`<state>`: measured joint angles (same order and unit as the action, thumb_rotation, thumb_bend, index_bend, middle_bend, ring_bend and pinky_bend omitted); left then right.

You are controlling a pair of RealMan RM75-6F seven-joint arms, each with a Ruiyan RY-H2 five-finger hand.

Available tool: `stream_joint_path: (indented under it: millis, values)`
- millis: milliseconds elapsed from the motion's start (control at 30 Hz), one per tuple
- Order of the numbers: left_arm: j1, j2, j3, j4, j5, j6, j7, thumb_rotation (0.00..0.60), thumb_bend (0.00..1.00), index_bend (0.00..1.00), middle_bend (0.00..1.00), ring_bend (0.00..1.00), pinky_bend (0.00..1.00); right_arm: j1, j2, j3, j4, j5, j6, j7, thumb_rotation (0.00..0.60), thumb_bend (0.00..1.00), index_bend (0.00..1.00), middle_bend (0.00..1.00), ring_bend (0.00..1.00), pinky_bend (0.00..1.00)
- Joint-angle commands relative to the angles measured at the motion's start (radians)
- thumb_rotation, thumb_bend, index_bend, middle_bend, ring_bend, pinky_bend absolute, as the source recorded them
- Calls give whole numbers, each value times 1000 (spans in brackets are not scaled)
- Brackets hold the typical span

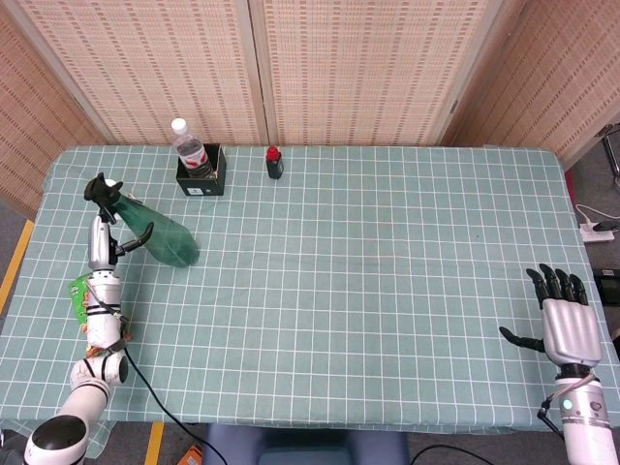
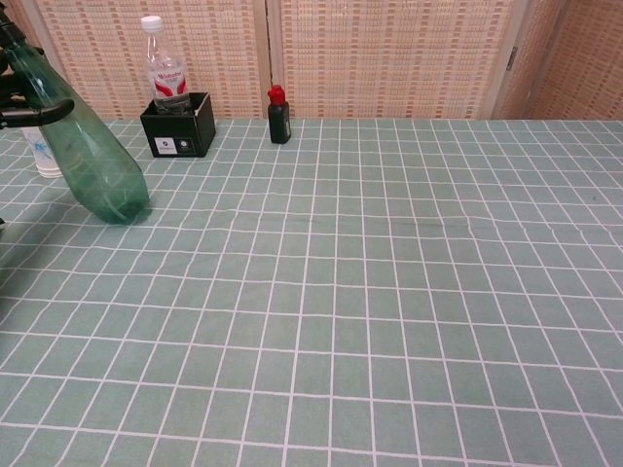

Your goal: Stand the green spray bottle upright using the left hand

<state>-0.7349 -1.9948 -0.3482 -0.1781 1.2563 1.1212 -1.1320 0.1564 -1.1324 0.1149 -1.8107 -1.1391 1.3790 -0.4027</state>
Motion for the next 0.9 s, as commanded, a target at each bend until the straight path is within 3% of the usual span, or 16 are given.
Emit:
stream_joint_path:
  millis: [33,367,700,900]
  values:
    - [6,-3,15,-6,12,0,-2,600,218,140,351,221,256,-1,0,-1,2,-3,0,6,600,60,131,30,0,23]
    - [21,5,70,-13,60,30,-13,600,181,106,327,205,253,-3,3,-1,8,-11,1,31,600,59,140,30,0,25]
    - [30,32,102,-35,91,79,-14,600,143,10,228,153,239,-5,4,-3,16,-30,1,57,600,59,153,30,0,27]
    - [39,53,120,-61,108,103,-10,600,141,0,200,138,235,-6,3,-6,24,-48,4,73,600,59,158,30,0,27]
